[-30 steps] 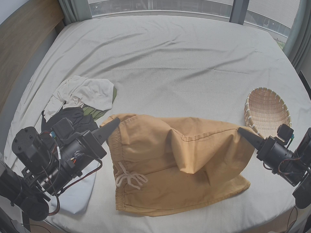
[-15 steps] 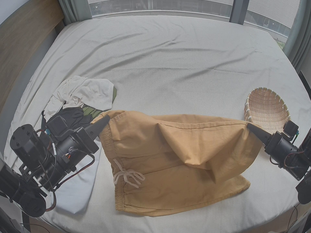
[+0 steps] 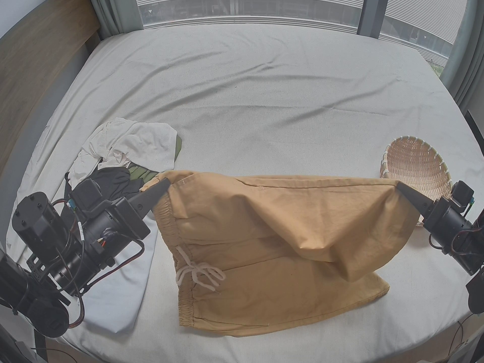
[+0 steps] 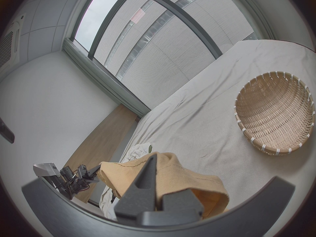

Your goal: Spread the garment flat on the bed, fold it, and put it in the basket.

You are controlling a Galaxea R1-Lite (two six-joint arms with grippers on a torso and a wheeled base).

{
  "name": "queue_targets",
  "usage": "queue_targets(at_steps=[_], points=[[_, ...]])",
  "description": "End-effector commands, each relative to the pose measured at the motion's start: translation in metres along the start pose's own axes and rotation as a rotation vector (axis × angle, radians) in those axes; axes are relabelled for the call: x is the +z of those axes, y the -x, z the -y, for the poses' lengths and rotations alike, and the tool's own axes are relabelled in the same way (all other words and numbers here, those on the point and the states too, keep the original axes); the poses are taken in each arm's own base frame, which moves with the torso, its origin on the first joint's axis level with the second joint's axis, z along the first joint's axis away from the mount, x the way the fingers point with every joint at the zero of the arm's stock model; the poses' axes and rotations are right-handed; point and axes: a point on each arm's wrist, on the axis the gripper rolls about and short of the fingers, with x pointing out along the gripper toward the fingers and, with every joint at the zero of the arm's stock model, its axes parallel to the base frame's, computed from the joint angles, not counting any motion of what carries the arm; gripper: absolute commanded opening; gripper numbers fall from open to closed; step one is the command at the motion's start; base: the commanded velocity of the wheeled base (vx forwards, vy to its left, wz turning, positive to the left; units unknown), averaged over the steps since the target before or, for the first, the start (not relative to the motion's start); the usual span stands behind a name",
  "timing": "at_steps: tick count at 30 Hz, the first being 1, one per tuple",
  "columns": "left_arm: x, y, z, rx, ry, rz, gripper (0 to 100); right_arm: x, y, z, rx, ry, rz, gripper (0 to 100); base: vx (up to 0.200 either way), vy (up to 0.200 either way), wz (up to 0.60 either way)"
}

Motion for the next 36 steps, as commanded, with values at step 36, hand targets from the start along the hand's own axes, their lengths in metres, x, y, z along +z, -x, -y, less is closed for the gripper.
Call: queue_targets(at_steps=[36], points=[[0.024,0.017,-0.024,-0.027,-0.084,-0.003,0,0.017,0.010,0.003,0.009,0.034,0.050,0,0.000,0.000,0.00]])
